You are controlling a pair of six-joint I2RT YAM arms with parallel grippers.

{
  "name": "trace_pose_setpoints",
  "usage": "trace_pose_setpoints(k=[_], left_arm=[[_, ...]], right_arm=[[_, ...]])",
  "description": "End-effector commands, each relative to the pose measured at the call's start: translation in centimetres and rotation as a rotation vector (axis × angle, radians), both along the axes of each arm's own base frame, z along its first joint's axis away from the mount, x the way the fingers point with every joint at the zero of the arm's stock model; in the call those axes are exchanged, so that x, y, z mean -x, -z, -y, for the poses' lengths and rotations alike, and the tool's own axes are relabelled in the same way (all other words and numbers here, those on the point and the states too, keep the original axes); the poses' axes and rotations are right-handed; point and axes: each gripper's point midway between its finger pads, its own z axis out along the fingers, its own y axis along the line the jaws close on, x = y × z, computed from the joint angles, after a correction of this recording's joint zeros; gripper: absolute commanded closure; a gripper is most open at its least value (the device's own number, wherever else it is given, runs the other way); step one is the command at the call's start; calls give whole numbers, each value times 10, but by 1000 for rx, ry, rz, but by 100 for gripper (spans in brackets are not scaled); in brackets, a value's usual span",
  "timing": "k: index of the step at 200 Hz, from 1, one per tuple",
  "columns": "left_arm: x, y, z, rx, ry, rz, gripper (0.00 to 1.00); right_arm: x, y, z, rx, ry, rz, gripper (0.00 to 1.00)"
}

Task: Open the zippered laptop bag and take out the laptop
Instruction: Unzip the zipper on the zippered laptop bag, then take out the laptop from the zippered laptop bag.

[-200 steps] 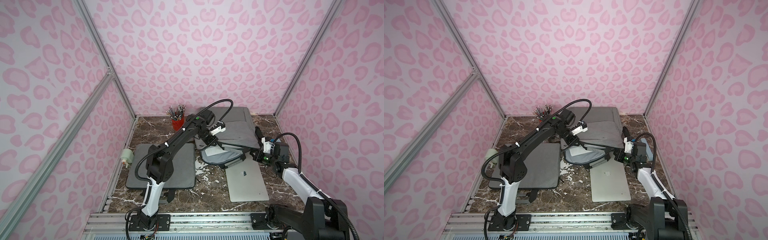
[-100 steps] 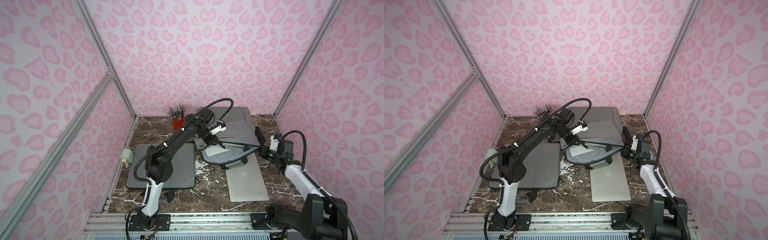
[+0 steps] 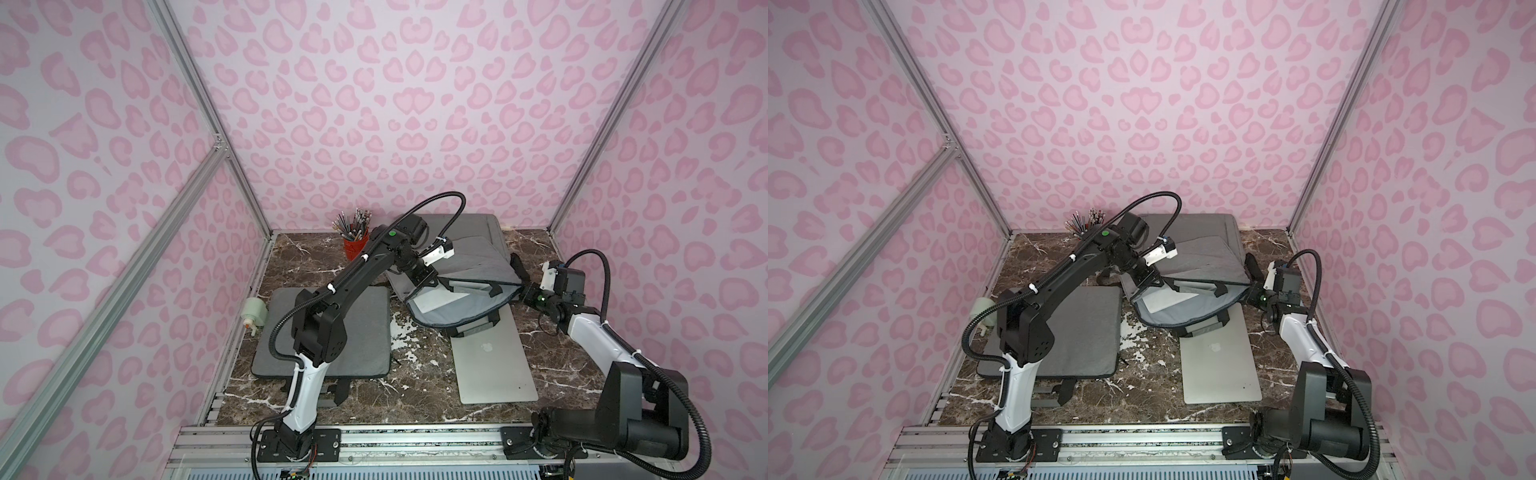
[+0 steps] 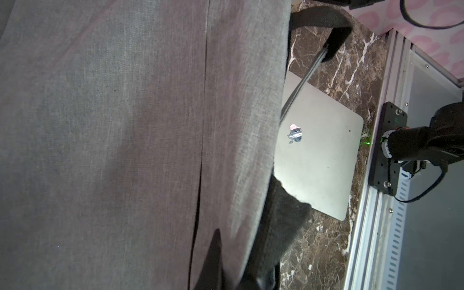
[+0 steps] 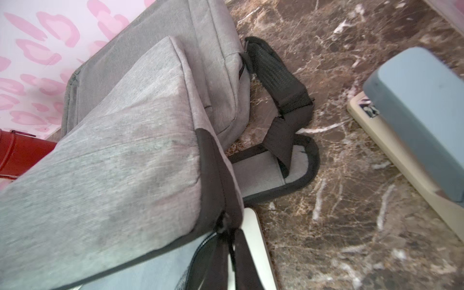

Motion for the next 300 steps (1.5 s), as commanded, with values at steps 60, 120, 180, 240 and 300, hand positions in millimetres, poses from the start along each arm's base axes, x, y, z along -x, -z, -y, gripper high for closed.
trace_pose_setpoints(k=[60, 120, 180, 240, 300], left_arm=[[-5, -18, 31, 189, -130, -202, 98], [-9, -45, 46, 304, -145, -231, 98], [-1, -55, 53, 362, -86, -255, 98], [5, -55, 55, 368, -54, -264, 98], [11, -47, 59, 362, -19, -278, 98]], right_arm=[[40, -31, -92, -358, -208, 107, 55], [50, -30, -152, -643, -237, 146, 47], [26, -22, -172, -730, -168, 140, 45], [8, -3, -193, -826, -172, 105, 47], [-4, -5, -217, -916, -196, 92, 58]])
